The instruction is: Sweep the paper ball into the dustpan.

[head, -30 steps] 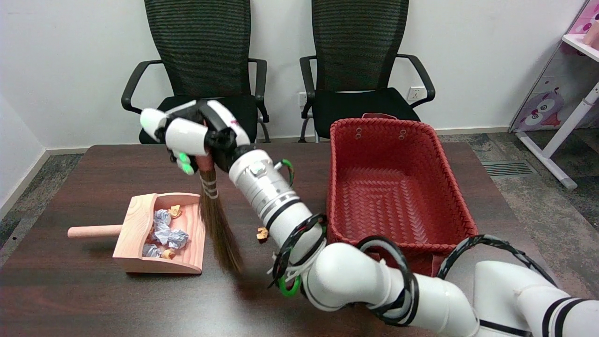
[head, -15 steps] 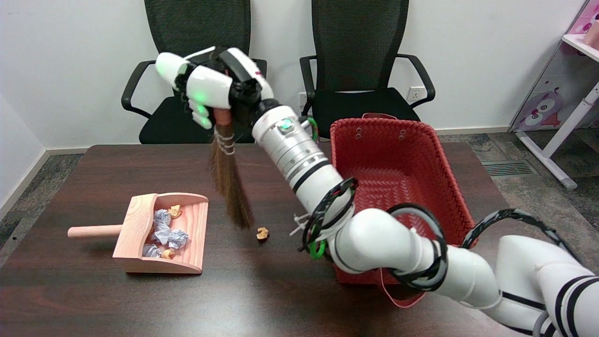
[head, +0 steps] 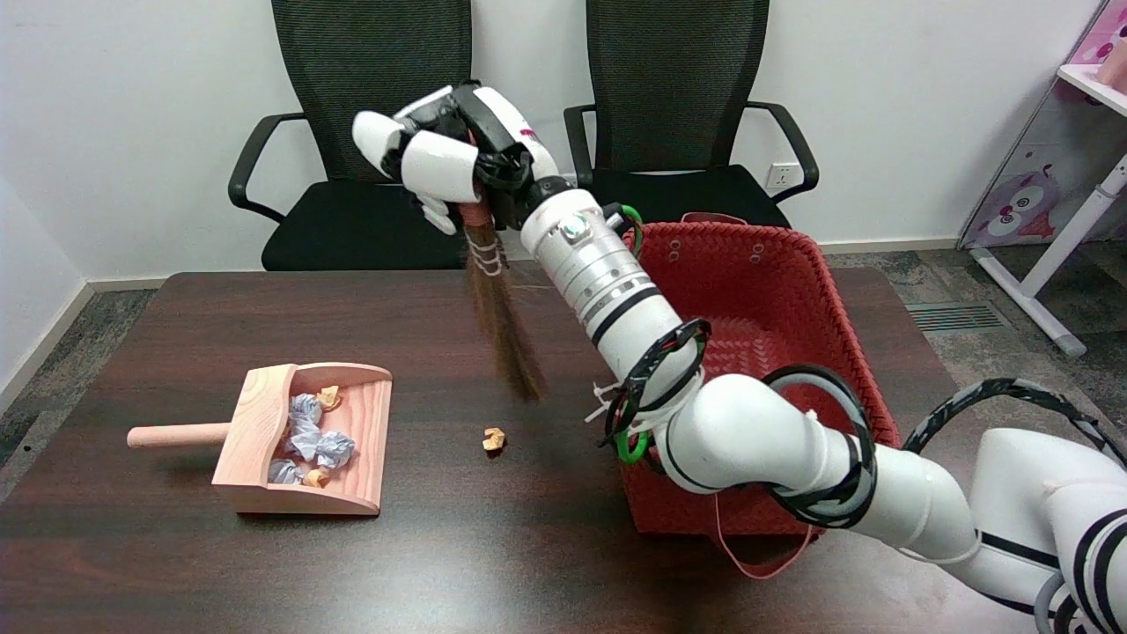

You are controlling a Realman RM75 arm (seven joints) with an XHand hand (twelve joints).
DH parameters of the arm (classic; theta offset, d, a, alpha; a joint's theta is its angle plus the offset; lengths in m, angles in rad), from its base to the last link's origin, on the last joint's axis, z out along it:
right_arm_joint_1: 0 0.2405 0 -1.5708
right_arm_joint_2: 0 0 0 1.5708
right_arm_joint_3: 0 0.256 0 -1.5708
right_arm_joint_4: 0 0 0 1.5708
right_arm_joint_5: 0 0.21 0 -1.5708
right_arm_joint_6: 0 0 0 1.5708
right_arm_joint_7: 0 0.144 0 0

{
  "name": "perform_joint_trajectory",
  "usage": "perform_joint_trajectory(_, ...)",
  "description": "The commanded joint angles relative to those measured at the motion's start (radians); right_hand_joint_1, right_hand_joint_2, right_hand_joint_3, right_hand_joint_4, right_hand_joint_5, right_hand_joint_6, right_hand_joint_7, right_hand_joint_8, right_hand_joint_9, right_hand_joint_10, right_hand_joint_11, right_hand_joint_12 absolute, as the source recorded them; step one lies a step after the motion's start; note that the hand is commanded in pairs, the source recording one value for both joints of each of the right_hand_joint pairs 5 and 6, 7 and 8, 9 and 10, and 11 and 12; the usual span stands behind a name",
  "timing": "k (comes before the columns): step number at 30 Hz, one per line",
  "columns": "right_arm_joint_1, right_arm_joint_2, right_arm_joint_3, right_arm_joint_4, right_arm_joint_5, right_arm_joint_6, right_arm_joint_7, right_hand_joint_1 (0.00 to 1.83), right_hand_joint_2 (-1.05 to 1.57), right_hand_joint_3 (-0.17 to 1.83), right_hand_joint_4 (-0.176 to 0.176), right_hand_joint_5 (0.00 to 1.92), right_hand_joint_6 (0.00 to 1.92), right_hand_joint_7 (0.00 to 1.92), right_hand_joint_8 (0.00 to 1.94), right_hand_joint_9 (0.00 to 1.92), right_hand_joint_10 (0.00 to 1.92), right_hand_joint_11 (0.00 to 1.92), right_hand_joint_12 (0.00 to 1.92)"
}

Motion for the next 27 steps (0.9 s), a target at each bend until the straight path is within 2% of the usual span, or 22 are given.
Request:
perform_joint_trajectory(1,-0.029,-0.044,-0.067,0.135,0.039,0.056,-0.226,1.06,1.57,1.01,0.176,1.92,1.92,1.92,1.92,1.92,1.92,1.92,1.92)
perform_joint_trajectory(10,-0.064,-0.230,-0.072,0.334,-0.038,0.043,-0.316,1.06,1.57,1.02,0.173,1.92,1.92,1.92,1.92,1.92,1.92,1.92,1.92)
perform_joint_trajectory(11,-0.064,-0.249,-0.074,0.349,-0.048,0.042,-0.329,1.08,1.57,1.02,0.081,1.92,1.92,1.92,1.92,1.92,1.92,1.92,1.92)
perform_joint_trajectory(21,-0.090,-0.377,-0.074,0.430,-0.065,0.077,-0.474,1.09,1.57,1.01,0.080,1.92,1.92,1.92,1.92,1.92,1.92,1.92,1.92)
perform_joint_trajectory(27,-0.105,-0.437,-0.072,0.496,-0.142,0.093,-0.478,1.09,1.57,1.02,0.079,1.92,1.92,1.92,1.92,1.92,1.92,1.92,1.92)
